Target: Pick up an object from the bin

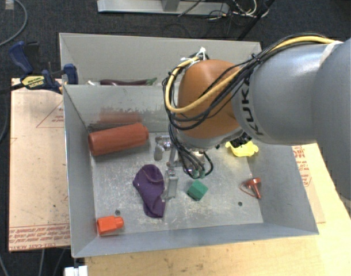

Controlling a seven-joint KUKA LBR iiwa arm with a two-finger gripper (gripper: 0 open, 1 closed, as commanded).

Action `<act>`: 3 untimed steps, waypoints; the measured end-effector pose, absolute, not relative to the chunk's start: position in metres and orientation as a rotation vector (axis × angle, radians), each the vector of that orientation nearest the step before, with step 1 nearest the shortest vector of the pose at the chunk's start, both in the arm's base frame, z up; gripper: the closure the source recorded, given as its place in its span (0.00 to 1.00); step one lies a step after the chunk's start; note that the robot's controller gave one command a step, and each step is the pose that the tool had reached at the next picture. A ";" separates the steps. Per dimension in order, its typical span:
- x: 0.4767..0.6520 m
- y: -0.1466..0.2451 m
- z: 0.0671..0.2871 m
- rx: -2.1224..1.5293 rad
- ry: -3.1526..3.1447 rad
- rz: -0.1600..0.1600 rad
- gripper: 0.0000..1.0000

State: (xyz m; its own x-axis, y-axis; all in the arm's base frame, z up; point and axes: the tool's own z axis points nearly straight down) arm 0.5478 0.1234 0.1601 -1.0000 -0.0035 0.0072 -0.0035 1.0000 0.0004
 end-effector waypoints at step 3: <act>0.555 0.109 0.127 0.275 -3.138 -0.003 0.00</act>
Offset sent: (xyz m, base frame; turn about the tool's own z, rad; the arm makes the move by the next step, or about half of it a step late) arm 0.0101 -0.0298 0.0059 -0.1570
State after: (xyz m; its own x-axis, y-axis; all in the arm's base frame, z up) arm 0.5549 0.1085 0.1272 -0.9847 -0.1741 -0.0082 -0.1741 0.9847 0.0011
